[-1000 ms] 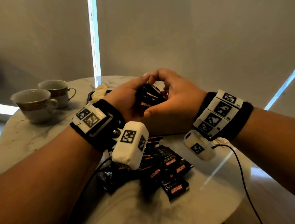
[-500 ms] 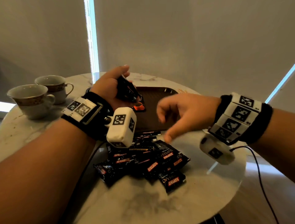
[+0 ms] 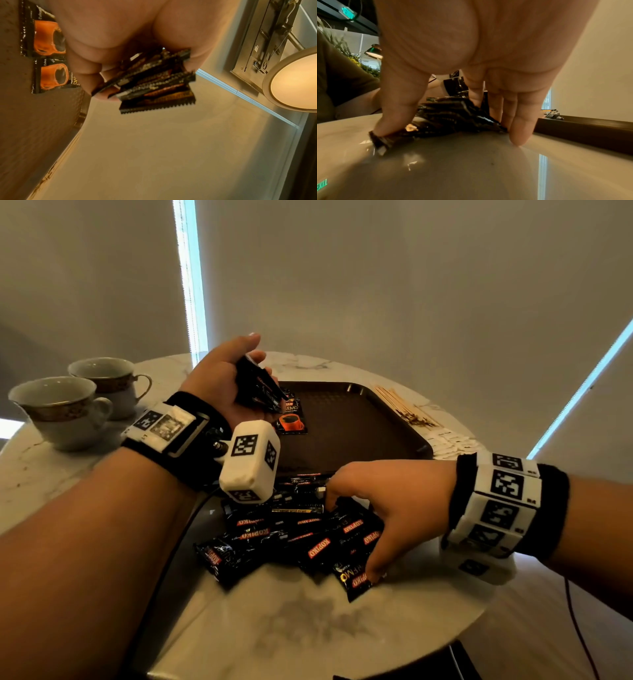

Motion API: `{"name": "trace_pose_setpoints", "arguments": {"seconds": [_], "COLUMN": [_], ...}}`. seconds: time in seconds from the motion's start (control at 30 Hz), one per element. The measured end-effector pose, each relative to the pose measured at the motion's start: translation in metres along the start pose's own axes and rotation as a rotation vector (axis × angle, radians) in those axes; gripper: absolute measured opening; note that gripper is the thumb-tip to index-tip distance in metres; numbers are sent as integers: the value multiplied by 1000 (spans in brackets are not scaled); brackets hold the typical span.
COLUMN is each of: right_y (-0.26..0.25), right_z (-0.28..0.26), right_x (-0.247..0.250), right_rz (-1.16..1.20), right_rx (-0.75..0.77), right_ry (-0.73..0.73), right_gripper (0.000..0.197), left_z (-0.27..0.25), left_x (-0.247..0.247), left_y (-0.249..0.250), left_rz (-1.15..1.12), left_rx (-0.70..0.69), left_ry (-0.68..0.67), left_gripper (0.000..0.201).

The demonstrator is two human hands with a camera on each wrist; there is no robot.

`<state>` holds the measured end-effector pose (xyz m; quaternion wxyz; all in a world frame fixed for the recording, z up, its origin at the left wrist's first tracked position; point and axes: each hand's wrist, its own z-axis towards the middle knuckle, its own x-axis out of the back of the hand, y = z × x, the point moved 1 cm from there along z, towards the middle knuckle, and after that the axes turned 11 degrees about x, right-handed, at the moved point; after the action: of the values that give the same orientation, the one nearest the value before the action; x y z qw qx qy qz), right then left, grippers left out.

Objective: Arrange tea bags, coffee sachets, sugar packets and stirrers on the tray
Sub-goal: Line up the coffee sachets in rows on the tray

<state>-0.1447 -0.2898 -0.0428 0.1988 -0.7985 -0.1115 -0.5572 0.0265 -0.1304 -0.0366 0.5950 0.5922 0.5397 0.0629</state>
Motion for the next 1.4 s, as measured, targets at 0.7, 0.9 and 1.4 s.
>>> {"name": "trace_pose_setpoints", "arguments": {"seconds": [0.7,0.9,1.4], "right_y": [14,17,12], "right_z": [2,3,10], "right_x": [-3,-3,-7], "right_rz": [-31,-71,-42], "right_rx": [-7,18,-150], "right_ry": [18,4,40], "right_gripper": [85,52,45], "left_z": [1,2,2], "left_x": [-1,1,4], "left_y": [-2,-1,-3], "left_rz": [12,6,24], "left_rx": [7,21,15], "left_ry": [12,0,-15], "left_gripper": [30,32,36]}}
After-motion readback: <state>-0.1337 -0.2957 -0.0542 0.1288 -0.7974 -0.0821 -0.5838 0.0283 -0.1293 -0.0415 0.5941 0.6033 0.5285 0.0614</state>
